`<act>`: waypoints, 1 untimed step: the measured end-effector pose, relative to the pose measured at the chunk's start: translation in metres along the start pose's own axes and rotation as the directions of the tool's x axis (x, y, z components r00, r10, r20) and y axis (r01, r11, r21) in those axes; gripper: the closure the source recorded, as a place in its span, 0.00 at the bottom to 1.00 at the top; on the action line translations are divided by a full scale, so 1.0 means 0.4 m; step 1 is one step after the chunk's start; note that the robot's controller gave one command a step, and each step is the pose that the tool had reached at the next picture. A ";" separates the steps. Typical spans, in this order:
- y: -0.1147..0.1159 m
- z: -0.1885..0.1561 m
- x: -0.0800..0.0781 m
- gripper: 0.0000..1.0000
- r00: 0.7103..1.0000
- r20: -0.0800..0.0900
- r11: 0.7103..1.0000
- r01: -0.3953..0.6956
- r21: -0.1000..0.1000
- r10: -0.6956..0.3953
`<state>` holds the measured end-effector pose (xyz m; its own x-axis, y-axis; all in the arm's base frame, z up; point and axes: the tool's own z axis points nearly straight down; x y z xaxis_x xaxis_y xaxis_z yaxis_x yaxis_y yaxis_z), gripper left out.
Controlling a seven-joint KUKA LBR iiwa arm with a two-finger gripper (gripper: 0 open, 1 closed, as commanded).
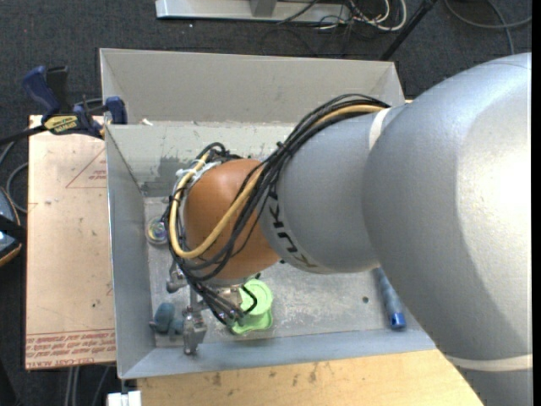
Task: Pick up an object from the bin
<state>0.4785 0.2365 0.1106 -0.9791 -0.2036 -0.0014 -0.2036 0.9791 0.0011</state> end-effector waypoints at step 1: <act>0.020 0.088 -0.025 0.00 0.996 0.018 0.996 -0.089 -0.004 0.090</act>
Offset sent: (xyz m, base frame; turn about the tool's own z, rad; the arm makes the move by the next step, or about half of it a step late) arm 0.0015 0.0085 -0.0406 0.0874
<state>0.4870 0.2463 0.0755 -0.9932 -0.1150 -0.0193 -0.1152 0.9933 0.0052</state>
